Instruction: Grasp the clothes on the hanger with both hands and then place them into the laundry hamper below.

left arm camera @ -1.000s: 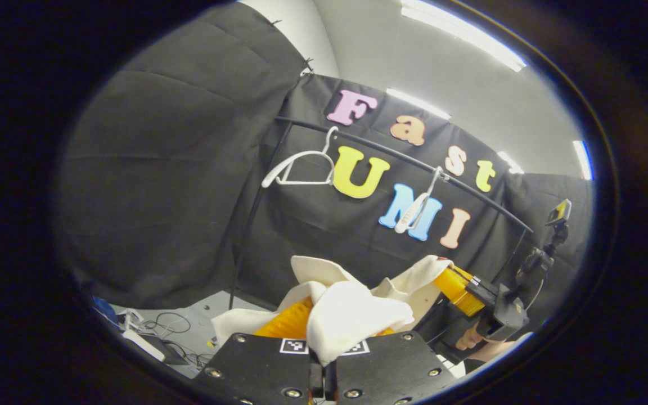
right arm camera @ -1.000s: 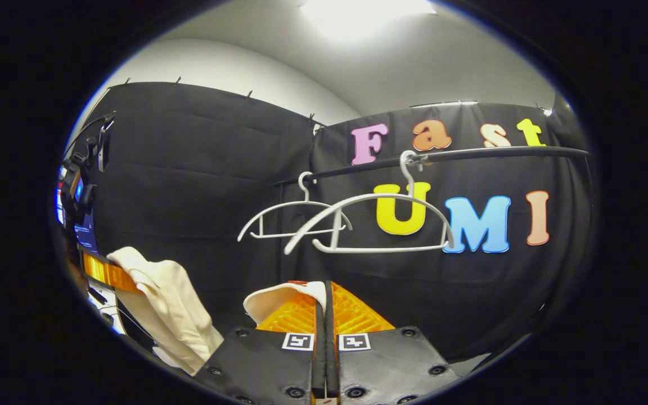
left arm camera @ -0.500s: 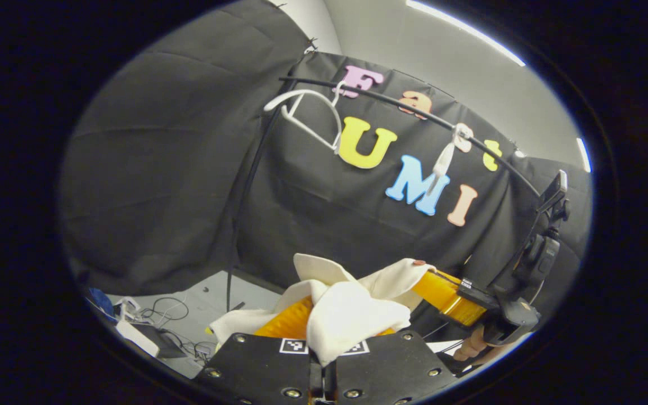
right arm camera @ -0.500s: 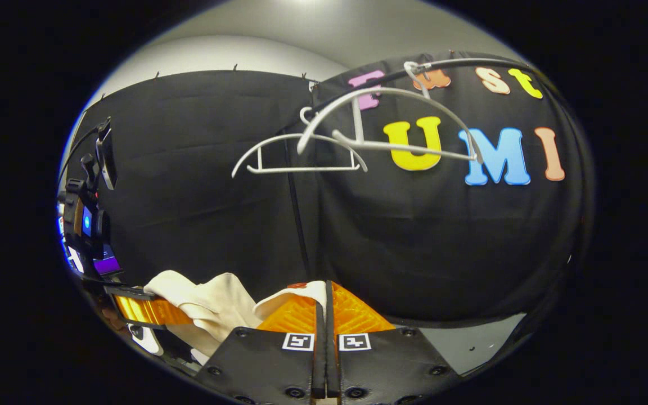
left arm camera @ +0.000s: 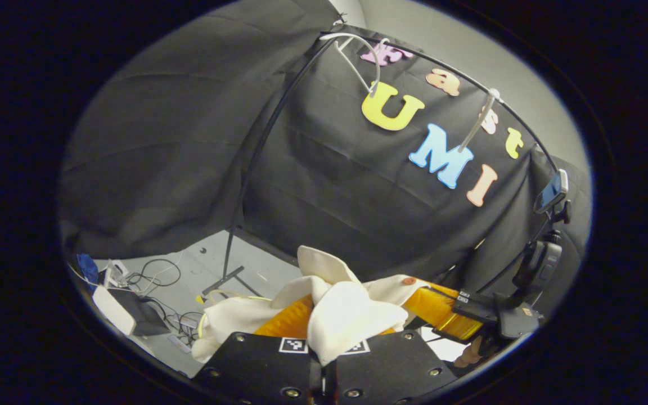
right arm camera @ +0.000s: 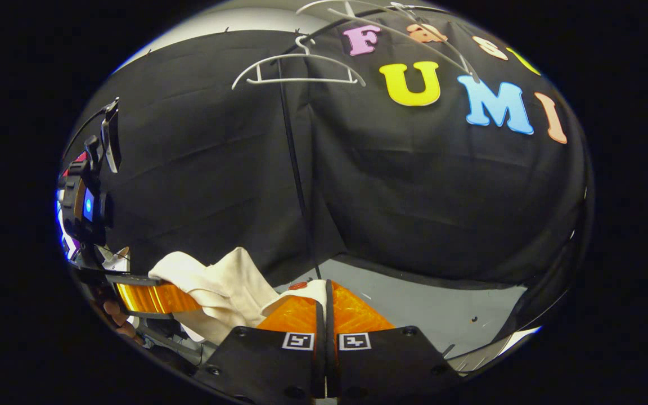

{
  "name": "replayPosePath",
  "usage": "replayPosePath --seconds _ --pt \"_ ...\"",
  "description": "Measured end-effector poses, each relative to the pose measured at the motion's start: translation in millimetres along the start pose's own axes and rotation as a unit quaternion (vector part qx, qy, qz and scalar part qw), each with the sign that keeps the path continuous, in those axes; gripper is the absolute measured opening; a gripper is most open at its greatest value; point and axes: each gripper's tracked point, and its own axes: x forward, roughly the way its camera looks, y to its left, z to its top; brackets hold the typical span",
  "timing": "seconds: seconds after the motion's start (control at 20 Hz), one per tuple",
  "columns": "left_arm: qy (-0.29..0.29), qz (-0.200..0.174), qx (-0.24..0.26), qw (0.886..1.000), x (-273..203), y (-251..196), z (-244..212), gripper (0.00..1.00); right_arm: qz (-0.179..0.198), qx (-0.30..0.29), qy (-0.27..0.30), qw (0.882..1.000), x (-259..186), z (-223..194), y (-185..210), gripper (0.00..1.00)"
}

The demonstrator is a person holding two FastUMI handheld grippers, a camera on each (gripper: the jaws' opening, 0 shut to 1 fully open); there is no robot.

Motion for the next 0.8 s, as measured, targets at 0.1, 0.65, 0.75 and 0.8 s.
replayPosePath --seconds 0.1,0.65,0.75,0.8 --pt "0.014 0.010 0.000 1.000 25.3 8.4 -17.3 0.05 -0.005 0.010 0.023 1.000 13.1 -25.4 -6.6 0.02" --pt "0.123 0.069 0.074 0.987 85.2 60.9 -103.2 0.13 -0.032 0.025 0.117 0.992 73.5 -119.4 -43.8 0.02" --pt "0.143 0.084 0.104 0.981 86.0 69.3 -117.5 0.13 -0.036 0.026 0.133 0.990 81.2 -137.2 -48.8 0.02" --pt "0.155 0.086 0.102 0.979 87.4 69.5 -124.6 0.13 -0.038 0.025 0.141 0.989 82.8 -143.4 -48.8 0.02"
